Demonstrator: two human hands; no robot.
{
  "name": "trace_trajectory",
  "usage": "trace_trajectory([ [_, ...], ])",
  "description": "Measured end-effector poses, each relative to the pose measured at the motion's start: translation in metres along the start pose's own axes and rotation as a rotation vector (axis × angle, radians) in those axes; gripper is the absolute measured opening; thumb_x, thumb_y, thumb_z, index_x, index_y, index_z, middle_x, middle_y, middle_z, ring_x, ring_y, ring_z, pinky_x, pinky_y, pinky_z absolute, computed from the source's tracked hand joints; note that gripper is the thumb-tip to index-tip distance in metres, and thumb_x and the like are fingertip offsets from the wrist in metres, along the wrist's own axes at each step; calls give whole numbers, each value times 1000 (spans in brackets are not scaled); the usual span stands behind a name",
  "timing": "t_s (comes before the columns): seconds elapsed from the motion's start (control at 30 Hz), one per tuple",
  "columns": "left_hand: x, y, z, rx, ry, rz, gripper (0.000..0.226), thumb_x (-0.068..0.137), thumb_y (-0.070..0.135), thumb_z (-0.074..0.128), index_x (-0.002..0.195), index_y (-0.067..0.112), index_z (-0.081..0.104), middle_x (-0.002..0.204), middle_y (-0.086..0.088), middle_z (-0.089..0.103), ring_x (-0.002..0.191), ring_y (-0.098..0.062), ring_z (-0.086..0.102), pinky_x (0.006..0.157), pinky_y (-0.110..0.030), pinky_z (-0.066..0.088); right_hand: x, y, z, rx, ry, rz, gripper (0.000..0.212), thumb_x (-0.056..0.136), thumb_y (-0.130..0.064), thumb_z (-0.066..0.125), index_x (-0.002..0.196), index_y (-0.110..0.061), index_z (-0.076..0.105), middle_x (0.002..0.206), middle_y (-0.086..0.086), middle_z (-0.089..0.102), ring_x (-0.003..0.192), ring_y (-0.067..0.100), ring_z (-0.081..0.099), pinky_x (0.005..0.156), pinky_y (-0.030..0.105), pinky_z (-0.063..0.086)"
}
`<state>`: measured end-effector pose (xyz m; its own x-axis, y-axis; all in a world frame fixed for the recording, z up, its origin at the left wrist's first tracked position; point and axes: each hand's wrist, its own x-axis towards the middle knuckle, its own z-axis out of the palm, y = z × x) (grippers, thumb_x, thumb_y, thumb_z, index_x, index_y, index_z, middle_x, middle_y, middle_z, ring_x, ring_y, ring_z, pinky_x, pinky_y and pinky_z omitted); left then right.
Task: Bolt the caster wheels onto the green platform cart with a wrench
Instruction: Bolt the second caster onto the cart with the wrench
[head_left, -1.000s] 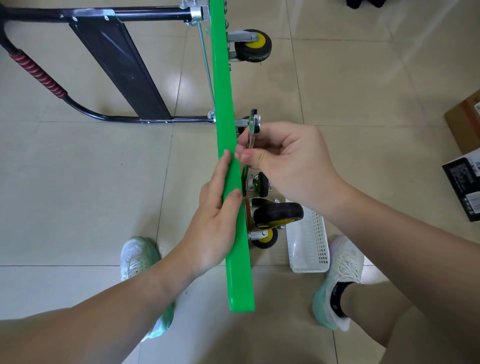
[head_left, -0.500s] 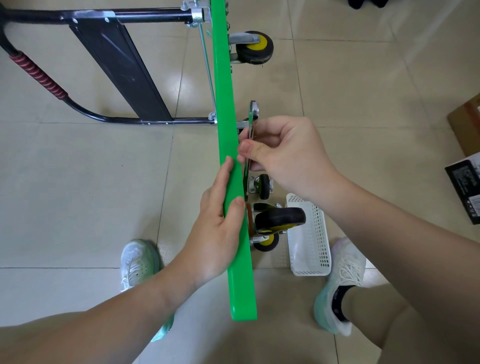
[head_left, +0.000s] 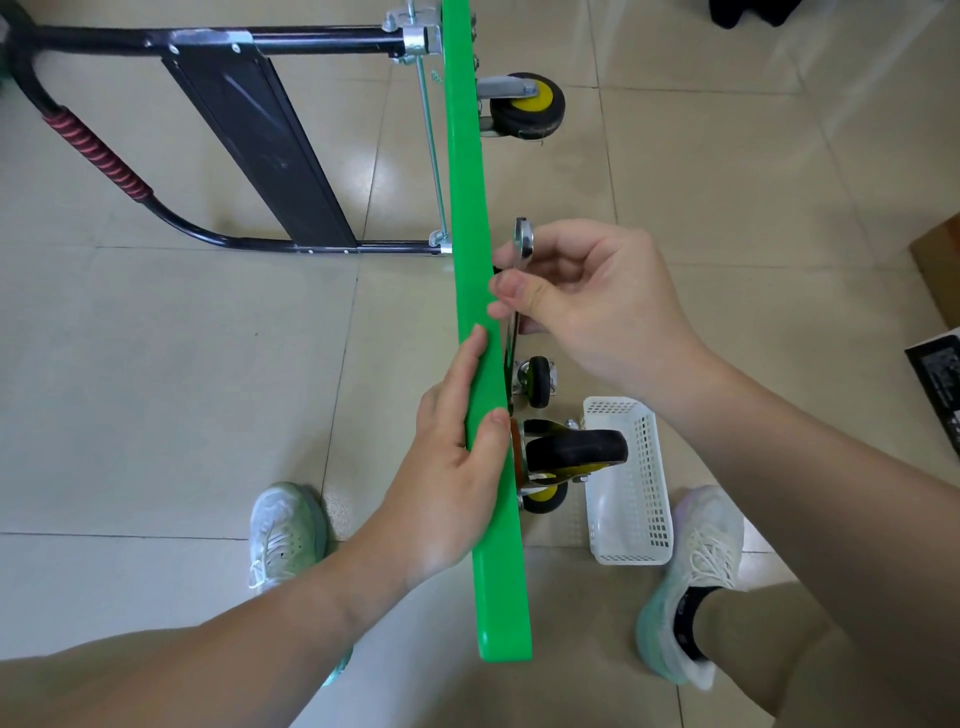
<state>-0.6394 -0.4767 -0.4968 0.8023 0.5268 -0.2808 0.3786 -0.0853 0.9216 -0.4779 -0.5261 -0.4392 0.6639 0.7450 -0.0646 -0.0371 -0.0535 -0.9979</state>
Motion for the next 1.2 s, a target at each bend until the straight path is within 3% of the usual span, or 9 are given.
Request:
trace_trajectory([
  [0.1, 1, 5, -2, -24, 9, 1, 67, 92, 37, 41, 149, 67, 20, 151, 26, 37, 142, 6, 37, 122, -27, 29, 3, 0, 1, -50, -22, -3, 16, 86, 3, 71, 86, -12, 68, 69, -4, 72, 66, 21, 72, 70, 39, 63],
  [0.17, 3, 11, -4, -64, 21, -22, 65, 89, 33, 42, 139, 72, 28, 149, 17, 44, 136, -13, 49, 117, -41, 39, 4, 0, 2, -86, -30, -3, 17, 86, 2, 72, 87, -14, 67, 68, -3, 71, 67, 24, 72, 73, 45, 63],
  [0.3, 7, 18, 0, -77, 76, -37, 54, 99, 27, 40, 118, 77, 34, 135, 3, 57, 121, -24, 57, 94, -36, 46, 5, -3, 1, -110, -60, -11, 25, 87, 2, 71, 89, -23, 66, 68, 4, 70, 72, 33, 73, 75, 47, 62],
  [0.4, 6, 19, 6, -64, 136, -18, 50, 92, 37, 37, 118, 80, 31, 137, 8, 56, 127, -21, 55, 111, -45, 43, 5, -4, 0, -95, -71, -3, 26, 87, 3, 71, 88, -22, 65, 66, 1, 68, 70, 28, 74, 69, 39, 62],
  [0.47, 5, 17, 9, -57, 158, -7, 49, 93, 40, 36, 125, 77, 32, 136, 11, 56, 127, -19, 54, 113, -48, 42, 6, -5, 0, -90, -80, 10, 26, 86, 4, 71, 86, -21, 65, 65, -1, 68, 66, 24, 73, 62, 32, 59],
  [0.63, 2, 9, 12, 1, 157, -7, 43, 108, 38, 34, 143, 61, 29, 144, 14, 49, 131, -5, 51, 116, -37, 39, 10, -3, -3, -84, -46, 92, 18, 88, 2, 70, 81, -14, 64, 66, 2, 71, 64, 19, 72, 56, 23, 55],
  [0.73, 2, 8, 13, 27, 161, -22, 49, 109, 32, 37, 149, 56, 26, 146, 17, 45, 130, 5, 47, 114, -24, 36, 17, -2, -5, -85, -9, 136, 11, 89, -5, 71, 83, -13, 66, 73, 8, 75, 67, 22, 75, 55, 27, 58],
  [0.9, 3, 6, 15, 27, 169, -22, 50, 107, 36, 38, 150, 57, 26, 146, 16, 47, 130, 0, 51, 115, -30, 39, 19, 0, -5, -137, 33, 138, 10, 88, -8, 74, 83, -14, 68, 77, 9, 75, 66, 22, 75, 64, 39, 63],
  [1.2, 3, 7, 17, -5, 174, -13, 50, 102, 44, 39, 148, 60, 27, 140, 18, 50, 124, 2, 54, 108, -24, 40, 30, 0, -2, -161, 127, 217, 14, 88, -11, 75, 78, -15, 64, 81, 12, 75, 64, 22, 74, 67, 49, 63],
])
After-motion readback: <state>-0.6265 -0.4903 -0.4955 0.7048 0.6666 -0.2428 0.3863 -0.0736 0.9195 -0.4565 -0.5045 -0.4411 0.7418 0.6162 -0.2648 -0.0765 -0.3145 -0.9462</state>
